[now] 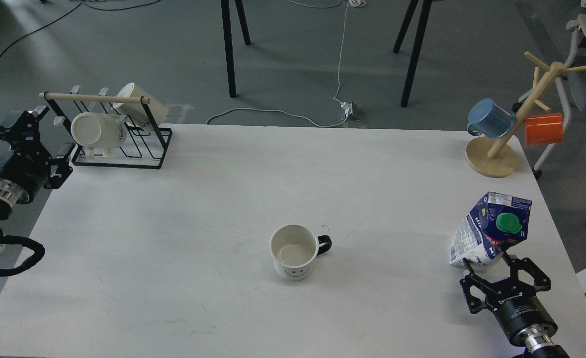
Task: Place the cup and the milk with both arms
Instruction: 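Bring the right gripper up to the milk carton and grasp it, then move the milk carton with the right gripper beside the white mug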
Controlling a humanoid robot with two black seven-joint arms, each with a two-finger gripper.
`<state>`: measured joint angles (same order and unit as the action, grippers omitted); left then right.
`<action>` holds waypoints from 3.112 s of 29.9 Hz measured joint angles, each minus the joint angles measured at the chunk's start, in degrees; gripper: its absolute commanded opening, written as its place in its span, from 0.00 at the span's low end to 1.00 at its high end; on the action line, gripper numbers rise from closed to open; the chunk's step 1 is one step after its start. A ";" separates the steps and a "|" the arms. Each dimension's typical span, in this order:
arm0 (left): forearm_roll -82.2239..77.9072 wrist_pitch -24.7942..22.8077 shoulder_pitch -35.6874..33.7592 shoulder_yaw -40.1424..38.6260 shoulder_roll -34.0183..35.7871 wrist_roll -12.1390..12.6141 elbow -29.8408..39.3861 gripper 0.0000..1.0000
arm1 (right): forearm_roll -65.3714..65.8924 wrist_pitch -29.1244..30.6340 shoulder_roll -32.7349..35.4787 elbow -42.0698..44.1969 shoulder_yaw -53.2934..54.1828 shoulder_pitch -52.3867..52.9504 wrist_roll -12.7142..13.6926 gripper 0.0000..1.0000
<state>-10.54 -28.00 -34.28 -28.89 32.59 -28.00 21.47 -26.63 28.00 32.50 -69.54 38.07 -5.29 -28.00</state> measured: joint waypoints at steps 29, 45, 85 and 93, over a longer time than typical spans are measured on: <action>-0.06 0.00 0.61 0.04 -0.74 0.00 -0.02 0.97 | 0.07 0.00 -0.77 -0.14 0.16 0.09 0.00 0.39; -0.09 0.00 1.49 0.06 -0.88 0.03 -0.02 0.97 | 2.15 0.00 -2.17 -3.95 0.03 2.01 0.00 0.38; -0.10 0.00 2.09 0.06 -0.75 -0.01 -0.81 0.98 | 15.02 0.00 -14.57 -5.88 -8.45 1.82 0.00 0.38; -0.10 0.01 2.35 0.06 -0.76 -0.01 -0.83 0.98 | 15.12 0.00 -14.49 -5.74 -8.48 1.62 0.00 0.38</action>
<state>-10.64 -28.00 -31.92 -28.83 31.83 -28.02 20.64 -11.52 28.00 18.01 -75.28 29.59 -3.67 -28.00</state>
